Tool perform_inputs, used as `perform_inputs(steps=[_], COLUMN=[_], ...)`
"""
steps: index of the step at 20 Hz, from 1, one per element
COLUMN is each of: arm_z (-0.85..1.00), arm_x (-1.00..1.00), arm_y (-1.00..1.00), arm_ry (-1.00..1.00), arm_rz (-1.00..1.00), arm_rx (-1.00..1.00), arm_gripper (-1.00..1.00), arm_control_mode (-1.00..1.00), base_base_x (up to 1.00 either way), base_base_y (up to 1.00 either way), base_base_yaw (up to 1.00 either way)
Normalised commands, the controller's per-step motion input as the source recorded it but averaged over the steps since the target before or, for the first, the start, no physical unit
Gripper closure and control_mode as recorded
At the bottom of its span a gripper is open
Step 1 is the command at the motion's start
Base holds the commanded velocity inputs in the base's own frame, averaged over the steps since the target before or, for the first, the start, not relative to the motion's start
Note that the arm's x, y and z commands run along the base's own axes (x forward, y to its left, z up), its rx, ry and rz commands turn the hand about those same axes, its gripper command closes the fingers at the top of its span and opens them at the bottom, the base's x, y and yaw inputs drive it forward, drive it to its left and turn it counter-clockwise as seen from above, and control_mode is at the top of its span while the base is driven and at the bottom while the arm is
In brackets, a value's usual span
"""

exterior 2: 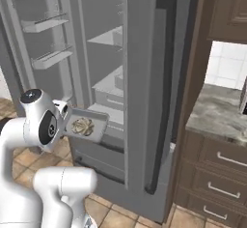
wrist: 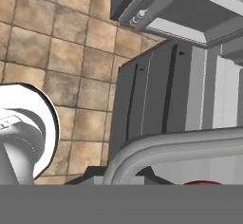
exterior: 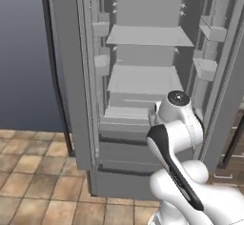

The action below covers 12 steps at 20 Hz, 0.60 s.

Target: Place two dumplings into each of the tupperware containers and then place the containers in the fridge.

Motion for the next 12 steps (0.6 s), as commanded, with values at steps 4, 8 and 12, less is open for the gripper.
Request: perform_inputs(steps=[4,8,12], arm_z=[0.0,0.0,0.0], arm_x=[0.0,0.0,0.0], arm_y=[0.0,0.0,0.0], arm_ry=[0.0,0.0,0.0], arm_rz=[0.0,0.0,0.0], arm_rx=[0.0,0.0,0.0], arm_gripper=[1.0,1.0,1.0], arm_control_mode=[1.0,1.0,1.0], base_base_x=[0.38,0.51,0.52], base_base_y=[0.68,0.21,-0.09], base_base_yaw=[-0.41,-0.32,-0.26])
